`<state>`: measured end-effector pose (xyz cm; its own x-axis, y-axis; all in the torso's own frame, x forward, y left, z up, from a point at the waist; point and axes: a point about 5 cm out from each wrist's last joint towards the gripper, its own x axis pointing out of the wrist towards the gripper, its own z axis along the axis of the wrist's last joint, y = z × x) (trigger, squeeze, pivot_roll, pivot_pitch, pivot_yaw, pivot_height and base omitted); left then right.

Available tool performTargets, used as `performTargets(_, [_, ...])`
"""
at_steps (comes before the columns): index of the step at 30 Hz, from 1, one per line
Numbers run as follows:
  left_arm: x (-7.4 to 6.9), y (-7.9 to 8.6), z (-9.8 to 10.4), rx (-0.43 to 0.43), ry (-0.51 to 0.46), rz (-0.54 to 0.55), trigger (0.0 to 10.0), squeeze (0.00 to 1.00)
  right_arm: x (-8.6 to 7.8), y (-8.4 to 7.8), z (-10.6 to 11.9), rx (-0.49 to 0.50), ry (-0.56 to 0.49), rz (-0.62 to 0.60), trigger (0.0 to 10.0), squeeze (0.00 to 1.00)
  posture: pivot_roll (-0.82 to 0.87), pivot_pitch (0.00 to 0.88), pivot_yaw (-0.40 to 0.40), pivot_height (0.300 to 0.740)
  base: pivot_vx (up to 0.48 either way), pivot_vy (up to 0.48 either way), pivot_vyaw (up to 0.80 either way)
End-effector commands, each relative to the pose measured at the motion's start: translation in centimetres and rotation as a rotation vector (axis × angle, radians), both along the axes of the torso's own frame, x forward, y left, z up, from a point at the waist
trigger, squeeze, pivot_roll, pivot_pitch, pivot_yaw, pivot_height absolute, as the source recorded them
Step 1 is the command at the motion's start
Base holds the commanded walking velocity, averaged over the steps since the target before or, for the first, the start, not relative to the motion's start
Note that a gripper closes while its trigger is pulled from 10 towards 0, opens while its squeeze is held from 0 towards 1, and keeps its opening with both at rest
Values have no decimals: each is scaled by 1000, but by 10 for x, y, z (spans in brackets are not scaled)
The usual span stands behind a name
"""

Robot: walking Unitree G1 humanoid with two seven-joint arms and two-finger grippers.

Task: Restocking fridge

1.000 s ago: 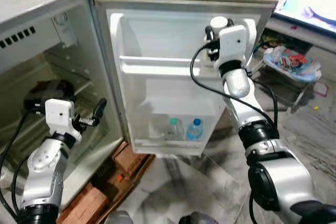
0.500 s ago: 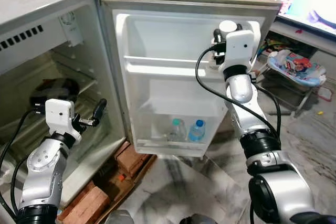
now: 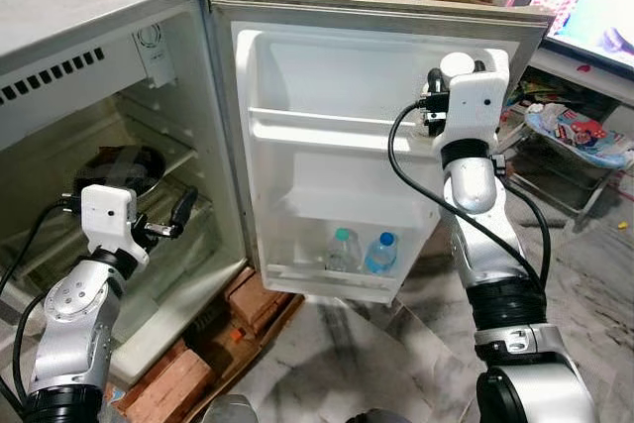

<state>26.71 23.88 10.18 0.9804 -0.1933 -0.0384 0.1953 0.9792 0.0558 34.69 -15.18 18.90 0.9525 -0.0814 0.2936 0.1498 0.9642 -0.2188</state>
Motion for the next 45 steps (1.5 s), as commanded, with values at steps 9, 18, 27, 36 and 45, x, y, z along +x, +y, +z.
performTargets(9, [5,-2,1,19,4,-19,10000,0,18,-18,-22,-3,186,-67,10000,1000,198,0,-11,740,0,0,0])
performTargets(18, [6,-5,-1,12,4,-11,10000,0,25,-13,9,11,31,-19,10000,1000,192,0,-23,740,0,0,0])
performTargets(27, [9,-7,-9,-5,30,44,10000,0,6,0,32,84,-110,102,10000,1000,175,0,-37,740,0,0,0])
performTargets(36, [10,-14,-12,-10,34,60,10000,0,-33,-7,23,-24,-165,74,10000,1000,156,0,-52,740,0,0,0])
performTargets(45, [10,-18,-15,1,36,76,10000,0,-63,-21,-19,-89,-46,-50,10000,1000,130,0,-57,740,0,-40,0])
